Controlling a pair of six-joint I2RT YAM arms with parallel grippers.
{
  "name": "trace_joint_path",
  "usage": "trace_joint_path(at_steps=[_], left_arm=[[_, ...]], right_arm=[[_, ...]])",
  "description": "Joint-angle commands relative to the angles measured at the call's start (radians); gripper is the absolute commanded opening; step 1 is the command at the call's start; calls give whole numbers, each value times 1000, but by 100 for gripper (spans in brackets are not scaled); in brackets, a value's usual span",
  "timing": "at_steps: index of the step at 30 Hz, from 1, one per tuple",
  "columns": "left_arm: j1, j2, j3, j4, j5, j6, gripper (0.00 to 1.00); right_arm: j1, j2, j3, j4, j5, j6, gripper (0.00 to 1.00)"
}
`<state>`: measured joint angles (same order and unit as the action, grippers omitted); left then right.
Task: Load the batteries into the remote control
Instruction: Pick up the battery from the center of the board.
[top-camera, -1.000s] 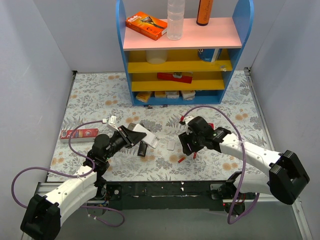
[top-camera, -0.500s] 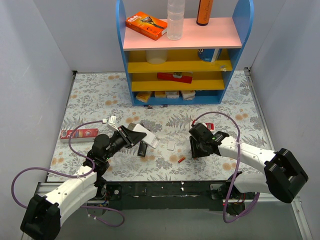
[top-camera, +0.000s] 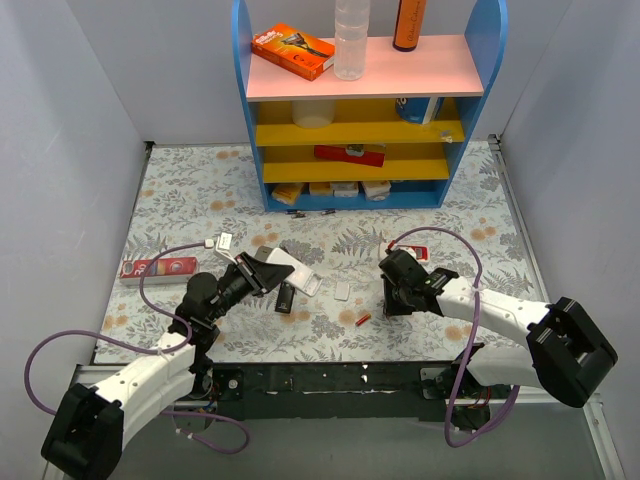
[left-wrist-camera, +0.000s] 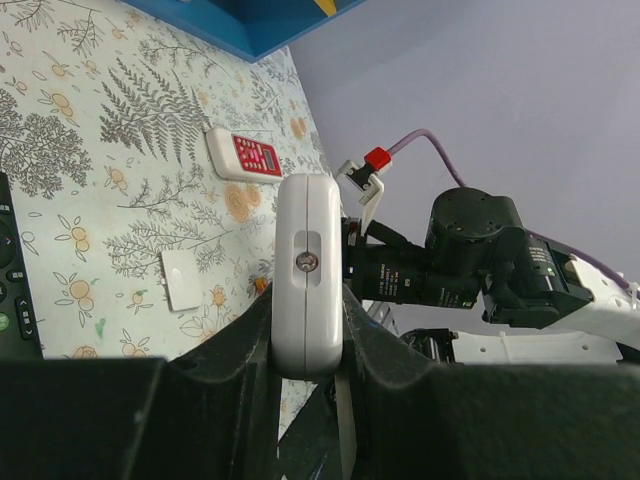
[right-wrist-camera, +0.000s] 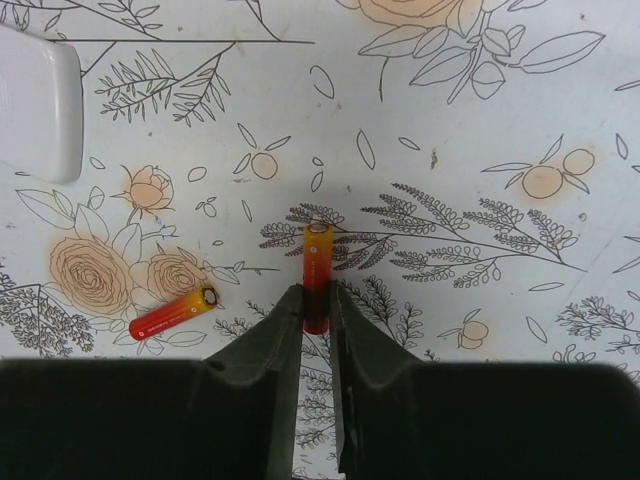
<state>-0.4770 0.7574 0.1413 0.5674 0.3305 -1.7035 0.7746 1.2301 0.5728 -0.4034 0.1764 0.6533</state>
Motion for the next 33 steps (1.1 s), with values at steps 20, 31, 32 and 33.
trace_joint_path(at_steps=[20, 31, 32, 33], left_arm=[[6, 33, -6, 92, 38, -15, 0], [6, 82, 27, 77, 82, -19, 0], [6, 91, 32, 69, 88, -18, 0], [6, 97, 40, 65, 94, -13, 0]], right_arm=[[3, -89, 41, -26, -18, -147, 1], [3, -179, 78, 20, -60, -317, 1], [6, -185, 84, 28, -89, -346, 1], [8, -204, 87, 37, -104, -401, 1]])
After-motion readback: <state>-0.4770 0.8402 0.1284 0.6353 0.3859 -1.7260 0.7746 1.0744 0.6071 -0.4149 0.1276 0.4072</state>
